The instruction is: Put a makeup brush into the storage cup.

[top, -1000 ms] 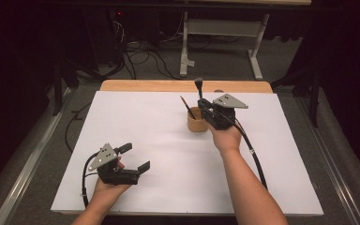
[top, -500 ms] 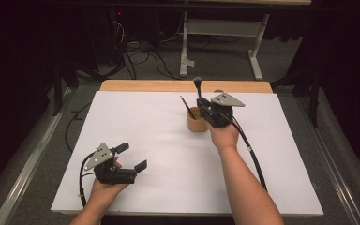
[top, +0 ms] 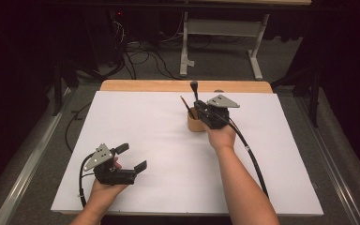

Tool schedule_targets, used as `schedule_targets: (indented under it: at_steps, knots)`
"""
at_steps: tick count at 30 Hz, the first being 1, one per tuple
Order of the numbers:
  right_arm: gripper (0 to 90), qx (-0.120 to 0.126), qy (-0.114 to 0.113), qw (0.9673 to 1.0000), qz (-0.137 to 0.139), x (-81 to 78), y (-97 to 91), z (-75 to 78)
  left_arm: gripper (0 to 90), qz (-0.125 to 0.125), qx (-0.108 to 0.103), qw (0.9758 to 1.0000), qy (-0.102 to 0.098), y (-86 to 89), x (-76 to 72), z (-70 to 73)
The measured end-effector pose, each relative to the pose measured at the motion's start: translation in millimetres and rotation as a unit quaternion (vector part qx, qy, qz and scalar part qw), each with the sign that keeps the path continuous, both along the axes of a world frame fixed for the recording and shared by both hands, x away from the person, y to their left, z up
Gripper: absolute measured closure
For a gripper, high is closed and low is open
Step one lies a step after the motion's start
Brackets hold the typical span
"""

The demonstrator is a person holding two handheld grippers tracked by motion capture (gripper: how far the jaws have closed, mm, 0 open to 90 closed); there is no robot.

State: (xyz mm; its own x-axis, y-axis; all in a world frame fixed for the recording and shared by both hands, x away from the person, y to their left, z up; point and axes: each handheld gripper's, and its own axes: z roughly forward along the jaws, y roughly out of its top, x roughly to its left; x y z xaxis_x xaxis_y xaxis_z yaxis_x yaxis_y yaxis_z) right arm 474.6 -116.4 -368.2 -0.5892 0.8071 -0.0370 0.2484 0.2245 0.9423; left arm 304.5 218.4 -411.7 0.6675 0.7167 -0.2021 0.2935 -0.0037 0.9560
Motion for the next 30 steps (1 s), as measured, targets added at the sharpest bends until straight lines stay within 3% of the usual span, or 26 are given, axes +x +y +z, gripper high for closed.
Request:
schedule_targets:
  at_steps: [30]
  knots:
    - [81.0,-0.009,0.02,0.9997,-0.009,-1.4,-2.9,-19.9,0.3,-0.003,0.0,1.0,-0.001,-0.5,-0.9,-0.6]
